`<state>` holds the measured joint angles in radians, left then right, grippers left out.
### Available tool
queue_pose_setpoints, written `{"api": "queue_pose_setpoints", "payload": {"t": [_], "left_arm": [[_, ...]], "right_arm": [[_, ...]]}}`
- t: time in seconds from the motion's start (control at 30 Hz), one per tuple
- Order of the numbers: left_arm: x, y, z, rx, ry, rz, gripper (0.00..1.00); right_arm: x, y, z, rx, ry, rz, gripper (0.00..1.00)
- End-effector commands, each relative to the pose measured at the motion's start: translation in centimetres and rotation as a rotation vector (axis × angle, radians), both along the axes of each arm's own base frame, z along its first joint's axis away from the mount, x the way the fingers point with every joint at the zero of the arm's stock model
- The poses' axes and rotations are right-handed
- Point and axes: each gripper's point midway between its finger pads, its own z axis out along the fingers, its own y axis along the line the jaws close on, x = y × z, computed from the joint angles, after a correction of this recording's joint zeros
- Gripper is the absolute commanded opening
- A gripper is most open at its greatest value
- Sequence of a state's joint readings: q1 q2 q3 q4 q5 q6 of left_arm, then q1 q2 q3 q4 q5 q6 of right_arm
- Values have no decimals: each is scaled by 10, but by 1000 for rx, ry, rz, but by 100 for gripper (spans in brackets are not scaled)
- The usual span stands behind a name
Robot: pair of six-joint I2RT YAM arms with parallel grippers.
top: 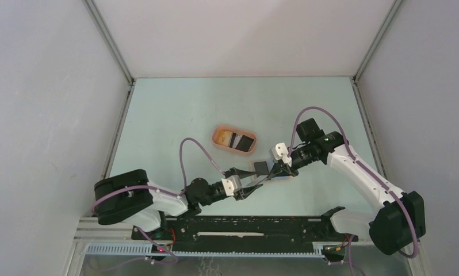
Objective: Put the credit cards into the card holder
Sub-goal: Insert the credit card into the card holder.
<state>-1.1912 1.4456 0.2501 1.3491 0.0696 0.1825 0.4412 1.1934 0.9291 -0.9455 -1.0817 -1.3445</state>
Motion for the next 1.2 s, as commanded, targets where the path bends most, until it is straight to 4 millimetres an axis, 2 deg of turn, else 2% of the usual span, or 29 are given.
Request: {"api": "queue_pose_setpoints", "payload": {"t": [0.0,0.13,0.17,0.23,0.37,0.5,0.67,0.87,1.17], "left_arm": [[1,14,29,-141,82,29,59],[-1,41,38,-233,215,17,88],[-4,48,41,-254,250,-14,93],[-10,54,42,-248,333,-103,94],[-2,53,36,-145,499,-119,93],[-3,51,34,-59,557,-137,91],[2,47,27,-3,633,-153,77],[-4,35,12,39,724,-248,62],[0,22,7,36,793,-310,48]], "right_arm": [[0,3,15,-9,43,-9,0],[7,4,18,-64,155,-76,0],[8,4,18,-81,189,-91,0],[9,4,17,-115,243,-96,0],[6,5,14,-174,328,-82,0],[10,7,10,-213,371,-98,0],[11,9,10,-230,423,-97,0],[15,9,8,-243,468,-107,0],[17,6,7,-249,487,-115,0]]}}
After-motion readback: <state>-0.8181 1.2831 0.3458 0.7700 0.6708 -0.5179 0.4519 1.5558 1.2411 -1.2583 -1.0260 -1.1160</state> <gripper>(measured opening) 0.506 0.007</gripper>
